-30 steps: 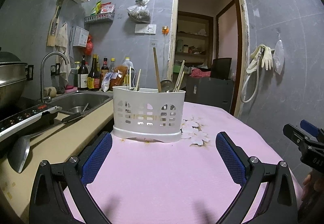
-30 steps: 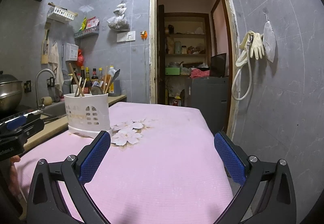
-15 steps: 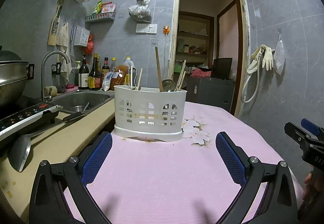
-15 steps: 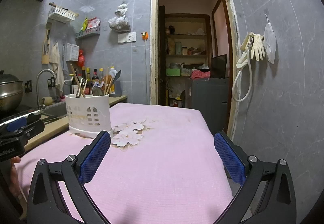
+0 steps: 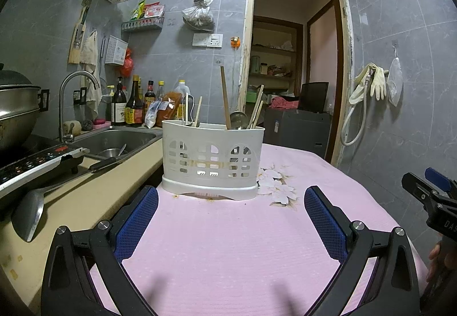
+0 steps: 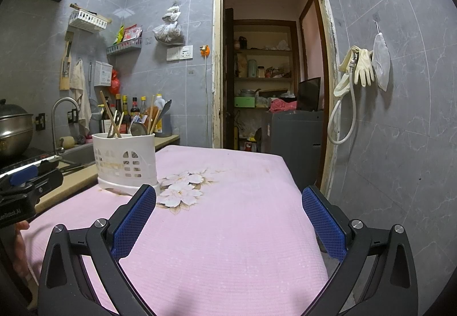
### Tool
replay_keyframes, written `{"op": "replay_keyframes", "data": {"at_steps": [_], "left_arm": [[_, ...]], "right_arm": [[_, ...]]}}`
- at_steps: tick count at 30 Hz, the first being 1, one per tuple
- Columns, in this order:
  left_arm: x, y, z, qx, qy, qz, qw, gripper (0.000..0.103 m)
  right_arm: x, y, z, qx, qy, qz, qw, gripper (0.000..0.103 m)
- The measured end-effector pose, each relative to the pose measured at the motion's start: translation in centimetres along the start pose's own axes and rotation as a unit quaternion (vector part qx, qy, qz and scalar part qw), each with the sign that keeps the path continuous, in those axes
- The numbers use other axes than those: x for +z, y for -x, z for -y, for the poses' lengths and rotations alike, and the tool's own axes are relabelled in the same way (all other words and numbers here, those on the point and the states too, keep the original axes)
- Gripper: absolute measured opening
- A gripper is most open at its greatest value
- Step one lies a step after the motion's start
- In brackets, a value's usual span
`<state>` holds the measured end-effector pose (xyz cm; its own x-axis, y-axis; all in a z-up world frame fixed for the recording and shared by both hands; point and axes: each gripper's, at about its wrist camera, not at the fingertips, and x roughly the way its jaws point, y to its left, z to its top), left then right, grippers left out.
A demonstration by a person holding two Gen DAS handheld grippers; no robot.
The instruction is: Organize utensils
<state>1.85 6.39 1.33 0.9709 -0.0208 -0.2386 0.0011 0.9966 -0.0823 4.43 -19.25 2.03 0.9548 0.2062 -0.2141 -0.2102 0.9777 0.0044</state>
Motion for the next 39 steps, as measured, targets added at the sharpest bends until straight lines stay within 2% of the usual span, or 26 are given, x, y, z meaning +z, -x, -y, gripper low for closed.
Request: {"op": "replay_keyframes", "data": {"at_steps": [30, 39], "left_arm": [[-0.2, 0.1, 0.1, -0.006, 0.009, -0.009, 0.9999, 0.100], [-0.4, 0.0, 0.8, 0.010, -0.003, -0.008, 0.9999, 0.100]], "right_arm": [[0.1, 0.0, -0.1, 0.001, 0.001, 0.001, 1.000, 0.103], [0.6, 0.1, -0.5, 0.006, 0.001, 0.000, 1.000, 0.103]]}}
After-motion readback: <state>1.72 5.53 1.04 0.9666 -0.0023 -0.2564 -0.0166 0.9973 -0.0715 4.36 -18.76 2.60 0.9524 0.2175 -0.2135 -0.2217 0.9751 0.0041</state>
